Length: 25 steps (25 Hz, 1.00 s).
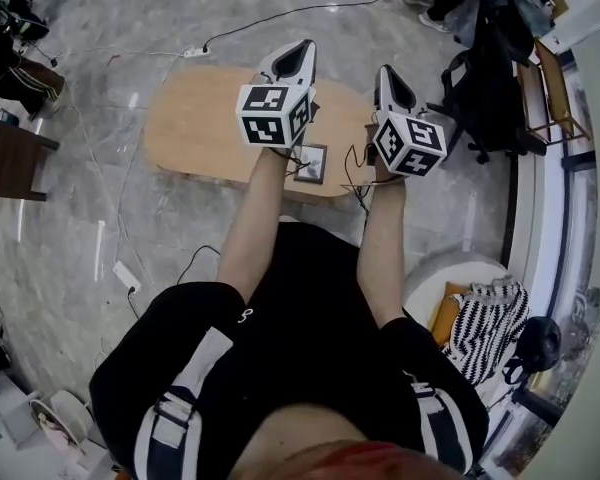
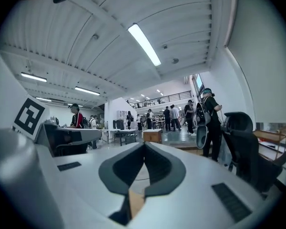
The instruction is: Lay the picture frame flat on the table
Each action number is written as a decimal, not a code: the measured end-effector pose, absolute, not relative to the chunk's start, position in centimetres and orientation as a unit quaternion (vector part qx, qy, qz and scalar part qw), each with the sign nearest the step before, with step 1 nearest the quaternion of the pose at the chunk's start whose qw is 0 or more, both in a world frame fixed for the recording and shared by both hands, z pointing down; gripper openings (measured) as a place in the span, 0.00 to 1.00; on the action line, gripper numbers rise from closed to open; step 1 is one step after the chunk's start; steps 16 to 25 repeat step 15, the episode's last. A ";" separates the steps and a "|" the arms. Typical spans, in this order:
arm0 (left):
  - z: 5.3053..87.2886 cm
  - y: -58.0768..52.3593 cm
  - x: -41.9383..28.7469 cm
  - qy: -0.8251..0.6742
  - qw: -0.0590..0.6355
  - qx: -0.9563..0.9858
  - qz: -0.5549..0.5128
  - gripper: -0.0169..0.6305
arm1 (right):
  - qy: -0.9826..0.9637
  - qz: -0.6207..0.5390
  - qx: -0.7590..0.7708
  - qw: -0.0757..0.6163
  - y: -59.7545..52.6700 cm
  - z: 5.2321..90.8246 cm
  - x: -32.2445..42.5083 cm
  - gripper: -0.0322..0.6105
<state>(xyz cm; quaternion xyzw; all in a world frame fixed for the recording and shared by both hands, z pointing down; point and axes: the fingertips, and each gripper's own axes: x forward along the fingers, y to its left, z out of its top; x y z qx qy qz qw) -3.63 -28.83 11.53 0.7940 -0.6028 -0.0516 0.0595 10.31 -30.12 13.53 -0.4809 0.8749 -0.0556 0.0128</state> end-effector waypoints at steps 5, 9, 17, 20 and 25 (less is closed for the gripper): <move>10.9 -28.6 -2.7 -0.602 0.047 0.795 -0.055 0.04 | 0.875 -0.046 -0.482 0.023 -29.9 13.0 11.5 0.07; 10.5 -28.9 -3.0 -0.604 0.045 0.793 -0.056 0.04 | 0.874 -0.042 -0.484 0.025 -30.3 12.4 11.6 0.07; 10.5 -28.4 -4.6 -0.609 0.041 0.790 -0.059 0.04 | 0.868 -0.039 -0.494 0.024 -30.0 12.2 11.3 0.07; 10.5 -28.4 -4.6 -0.609 0.041 0.790 -0.059 0.04 | 0.868 -0.039 -0.494 0.024 -30.0 12.2 11.3 0.07; 10.5 -28.4 -4.6 -0.609 0.041 0.790 -0.059 0.04 | 0.868 -0.039 -0.494 0.024 -30.0 12.2 11.3 0.07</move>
